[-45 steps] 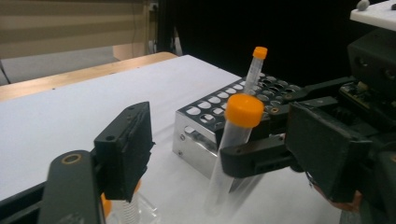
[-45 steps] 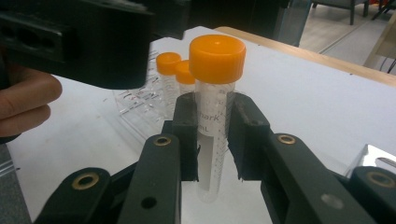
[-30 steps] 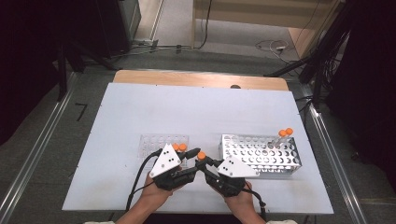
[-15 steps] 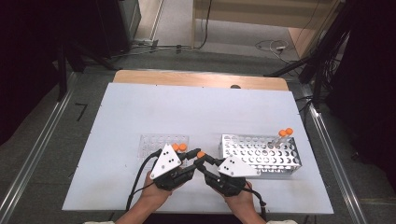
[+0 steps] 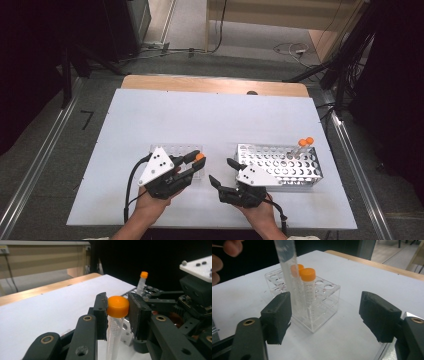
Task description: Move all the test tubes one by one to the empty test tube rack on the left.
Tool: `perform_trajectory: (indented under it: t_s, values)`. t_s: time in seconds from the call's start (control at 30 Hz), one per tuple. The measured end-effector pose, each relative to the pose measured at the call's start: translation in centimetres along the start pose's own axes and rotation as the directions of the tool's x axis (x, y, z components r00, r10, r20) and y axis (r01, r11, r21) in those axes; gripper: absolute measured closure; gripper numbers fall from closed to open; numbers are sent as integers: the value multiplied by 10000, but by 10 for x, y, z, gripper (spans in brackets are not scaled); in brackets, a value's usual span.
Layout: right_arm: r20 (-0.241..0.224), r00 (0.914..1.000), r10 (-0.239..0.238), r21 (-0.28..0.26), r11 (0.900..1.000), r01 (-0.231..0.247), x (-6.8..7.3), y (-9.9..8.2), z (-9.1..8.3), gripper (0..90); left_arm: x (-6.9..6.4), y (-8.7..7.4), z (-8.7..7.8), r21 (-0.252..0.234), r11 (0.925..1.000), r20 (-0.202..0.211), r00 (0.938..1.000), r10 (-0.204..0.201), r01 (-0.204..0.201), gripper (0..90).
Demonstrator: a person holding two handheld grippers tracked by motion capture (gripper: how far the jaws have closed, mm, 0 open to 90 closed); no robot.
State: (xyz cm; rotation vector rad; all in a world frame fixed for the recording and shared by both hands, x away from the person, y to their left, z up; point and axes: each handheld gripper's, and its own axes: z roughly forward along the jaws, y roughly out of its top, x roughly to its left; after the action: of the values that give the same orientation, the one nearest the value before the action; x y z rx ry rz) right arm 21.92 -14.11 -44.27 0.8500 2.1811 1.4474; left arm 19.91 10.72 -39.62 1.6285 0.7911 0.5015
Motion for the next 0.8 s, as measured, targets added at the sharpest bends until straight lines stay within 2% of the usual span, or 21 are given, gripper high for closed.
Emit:
perform_trajectory:
  t_s: [0.23,0.37,0.57,0.8]
  values:
    - [140,9998,142,50,9999,-143,-3,0,0,169,16,5,-18,-226,9996,-557,9982,-203,191,708]
    - [142,9997,187,44,9998,-187,-4,1,-1,151,22,3,-24,-265,9996,-923,9956,-154,130,708]
    - [173,9993,316,-28,9995,-316,-6,2,-3,139,29,-2,-25,-235,9997,-1463,9892,-17,-18,708]
    - [179,9994,299,-28,9996,-299,-7,2,-4,139,36,-8,-21,-184,9998,-1699,9855,33,-65,707]
